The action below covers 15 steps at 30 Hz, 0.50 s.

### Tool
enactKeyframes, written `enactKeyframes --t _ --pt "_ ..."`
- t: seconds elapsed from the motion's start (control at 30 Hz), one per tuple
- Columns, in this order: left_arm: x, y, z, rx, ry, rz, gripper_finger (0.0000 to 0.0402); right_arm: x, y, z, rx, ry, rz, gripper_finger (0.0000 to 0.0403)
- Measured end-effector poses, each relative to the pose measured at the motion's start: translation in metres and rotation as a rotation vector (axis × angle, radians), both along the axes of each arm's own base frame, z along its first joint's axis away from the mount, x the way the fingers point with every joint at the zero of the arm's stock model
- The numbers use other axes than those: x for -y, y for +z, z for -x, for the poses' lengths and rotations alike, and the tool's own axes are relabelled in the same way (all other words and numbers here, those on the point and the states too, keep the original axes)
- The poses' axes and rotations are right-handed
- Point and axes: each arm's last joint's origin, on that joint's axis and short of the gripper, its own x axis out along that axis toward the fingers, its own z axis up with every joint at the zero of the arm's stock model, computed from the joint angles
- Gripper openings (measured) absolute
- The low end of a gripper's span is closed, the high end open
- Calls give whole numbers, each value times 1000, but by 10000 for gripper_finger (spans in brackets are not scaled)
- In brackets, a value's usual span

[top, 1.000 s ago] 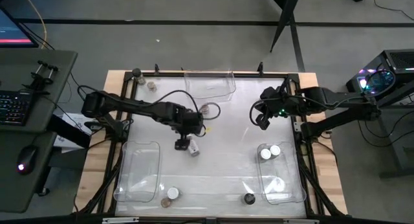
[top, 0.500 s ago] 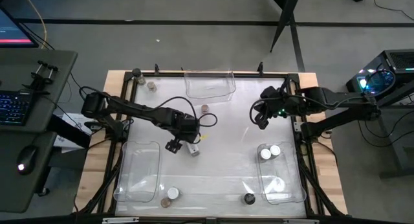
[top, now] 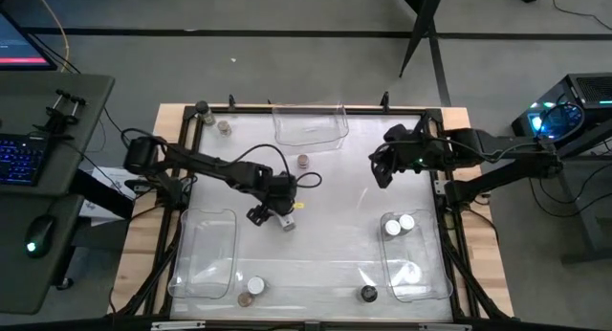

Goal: Sort spices by type
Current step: Put the white seasoning bottle into the bottom right transparent bin

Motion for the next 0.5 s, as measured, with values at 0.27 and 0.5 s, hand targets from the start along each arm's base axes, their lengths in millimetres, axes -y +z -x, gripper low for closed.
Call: enactKeyframes --t 0.27,0.5 --pt "-4 -15 -7 -9 -35 22 334 0 -1 0 11 -44 -32 0" --pt "-4 -26 -8 -54 14 34 261 1 -1 0 9 -46 -24 0"
